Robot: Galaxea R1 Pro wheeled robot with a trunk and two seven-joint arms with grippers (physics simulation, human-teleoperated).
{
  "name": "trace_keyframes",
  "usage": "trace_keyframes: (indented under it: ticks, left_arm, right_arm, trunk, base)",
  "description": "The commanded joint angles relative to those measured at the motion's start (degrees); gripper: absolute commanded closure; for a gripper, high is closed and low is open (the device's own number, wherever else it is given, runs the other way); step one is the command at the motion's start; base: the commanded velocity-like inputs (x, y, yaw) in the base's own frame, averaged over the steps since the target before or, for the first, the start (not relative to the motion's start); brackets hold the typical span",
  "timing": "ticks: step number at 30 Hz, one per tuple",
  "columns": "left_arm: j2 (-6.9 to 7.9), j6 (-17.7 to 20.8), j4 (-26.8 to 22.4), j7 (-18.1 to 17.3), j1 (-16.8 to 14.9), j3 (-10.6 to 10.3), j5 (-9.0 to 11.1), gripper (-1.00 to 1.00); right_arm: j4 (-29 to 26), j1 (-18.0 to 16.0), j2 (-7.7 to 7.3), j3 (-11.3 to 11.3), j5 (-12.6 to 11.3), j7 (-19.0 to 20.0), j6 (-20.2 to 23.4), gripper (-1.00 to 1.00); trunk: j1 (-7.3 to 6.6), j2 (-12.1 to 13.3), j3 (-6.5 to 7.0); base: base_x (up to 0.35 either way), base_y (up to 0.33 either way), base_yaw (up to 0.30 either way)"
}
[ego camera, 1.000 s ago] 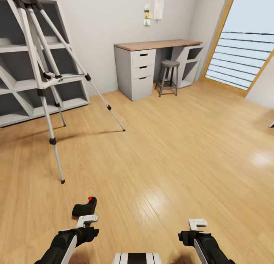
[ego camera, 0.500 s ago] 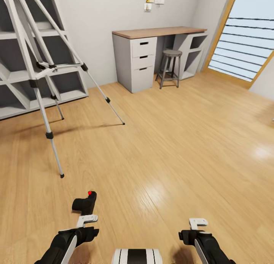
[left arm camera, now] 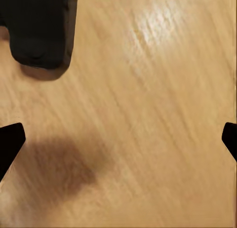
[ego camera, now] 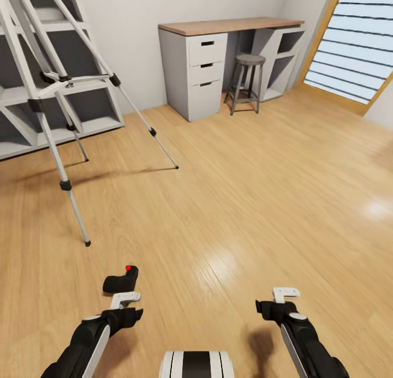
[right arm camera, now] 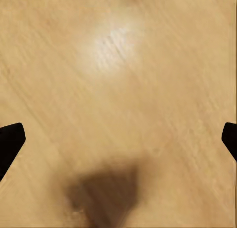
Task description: Attach the digital camera to the camera tripod in the bedroom.
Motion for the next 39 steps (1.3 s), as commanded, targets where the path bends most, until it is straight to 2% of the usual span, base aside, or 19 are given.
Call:
trace_keyframes:
  ticks: [1,3,8,10,13,17,25,39]
  left_arm:
    - [-0.03,0.3,-1.1,0.0,0.0,0.1,0.5,-1.0]
    - [-0.11,0.3,-4.0,-0.1,0.0,0.0,0.5,-1.0]
    - [-0.17,0.3,-8.0,-0.1,0.0,0.1,0.5,-1.0]
    - [-0.09,0.1,-11.1,-0.1,0.0,0.3,0.6,-1.0]
    - [0.04,-0.3,-12.1,-0.1,0.0,0.4,0.6,-1.0]
    - [0.14,-1.8,-13.4,-0.1,0.0,1.4,0.6,-1.0]
    - [0.21,-2.5,-13.8,-0.1,0.0,2.3,0.2,-1.0]
    - [0.54,-1.9,-13.8,0.0,0.0,2.4,0.0,-1.0]
  right_arm:
    - [-1.7,0.0,0.05,0.0,0.1,-0.2,0.3,-1.0]
    - [-6.0,0.0,0.22,0.0,0.1,-0.2,0.3,-1.0]
    - [-11.3,0.0,0.45,0.0,0.2,-0.3,0.3,-1.0]
    - [-14.3,0.1,0.5,-0.1,0.1,-0.4,0.5,-1.0]
    - [-14.8,-0.1,0.28,-0.1,0.1,-0.4,1.3,-1.0]
    - [-16.6,-0.4,0.01,-1.5,0.2,-0.4,4.3,-1.0]
    - [-19.5,-0.5,-0.13,-3.7,0.3,-0.3,10.2,-1.0]
    - [-19.8,-0.6,-0.14,-4.0,0.4,-0.3,13.2,-1.0]
  trunk:
    - [0.02,0.0,-0.27]
    - [0.07,-0.1,-0.71]
    - [0.2,-0.1,-1.82]
    - [0.25,-0.2,-2.27]
    - [0.32,-0.2,-2.93]
    - [0.43,-0.2,-3.82]
    - [0.63,-0.4,-5.59]
    - [0.99,-0.5,-8.69]
  base:
    - [0.0,0.0,0.0]
    - [0.0,0.0,0.0]
    - [0.0,0.0,0.0]
    - [0.0,0.0,0.0]
    - [0.0,0.0,0.0]
    - [0.0,0.0,0.0]
    - [0.0,0.0,0.0]
    - [0.0,0.0,0.0]
